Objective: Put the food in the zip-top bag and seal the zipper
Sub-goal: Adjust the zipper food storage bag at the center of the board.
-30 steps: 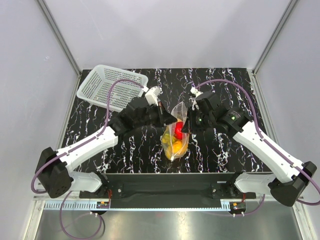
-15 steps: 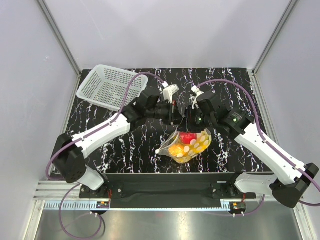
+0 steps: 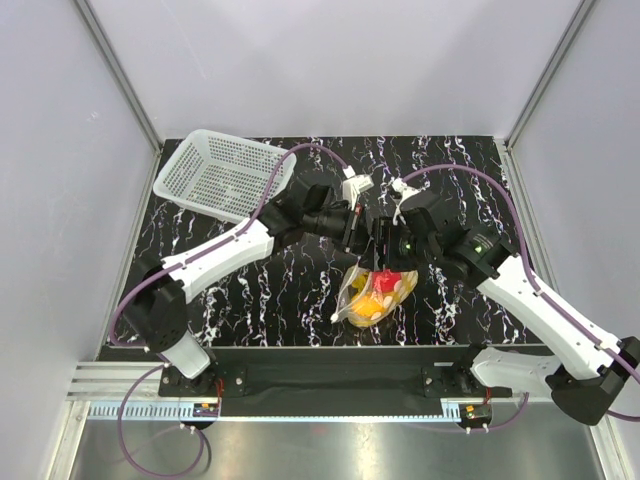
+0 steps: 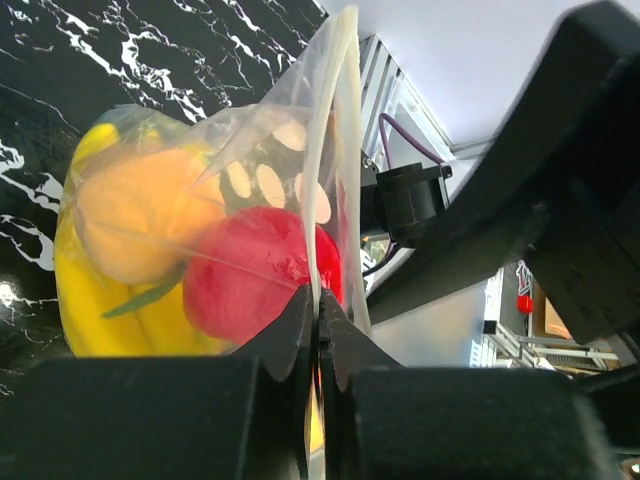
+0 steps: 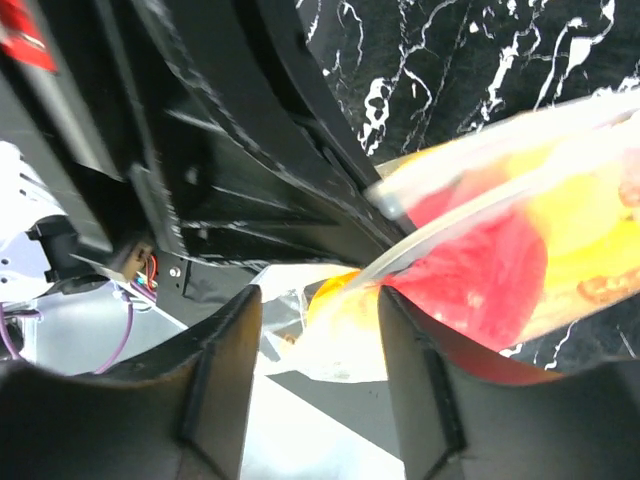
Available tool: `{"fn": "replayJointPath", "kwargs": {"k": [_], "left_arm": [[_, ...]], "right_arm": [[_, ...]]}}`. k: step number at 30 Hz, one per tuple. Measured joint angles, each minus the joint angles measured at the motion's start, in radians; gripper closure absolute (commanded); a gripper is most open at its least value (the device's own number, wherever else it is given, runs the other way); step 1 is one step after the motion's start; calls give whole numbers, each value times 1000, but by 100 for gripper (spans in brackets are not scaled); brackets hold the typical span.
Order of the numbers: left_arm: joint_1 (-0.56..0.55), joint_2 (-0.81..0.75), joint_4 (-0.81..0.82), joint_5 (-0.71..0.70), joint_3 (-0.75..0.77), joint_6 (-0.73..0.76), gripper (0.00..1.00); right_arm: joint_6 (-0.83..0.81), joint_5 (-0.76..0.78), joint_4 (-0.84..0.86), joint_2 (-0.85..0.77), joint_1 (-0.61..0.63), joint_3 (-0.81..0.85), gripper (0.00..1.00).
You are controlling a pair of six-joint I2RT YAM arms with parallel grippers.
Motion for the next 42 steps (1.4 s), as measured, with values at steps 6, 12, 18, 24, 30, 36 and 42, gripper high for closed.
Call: {"fn": "replayJointPath", "kwargs": {"k": [6,12,18,24,30,36,42], "left_arm": [[6,0,-8,-27,9,-27,89],[7,-20,14,-108,-17,-129,86],[-13,-98,16,-261,-59,-216,86],[-35,-139,58,-340,-97,-298,85],[-41,-138,81,-366,-106,-344,86],[-43,-138,117,-370,-113,-370,82],[-44,-154,118,-414,-119,-333,40]], "right_arm": [[5,-2,-42,16,0,12,36],[23,-9,-47,17,0,12,29],[34,2,-51,32,6,21,29],[34,66,-69,74,29,39,37],[37,117,-87,87,36,39,55],[37,154,-92,97,37,39,88],[43,174,-91,103,37,39,100]]}}
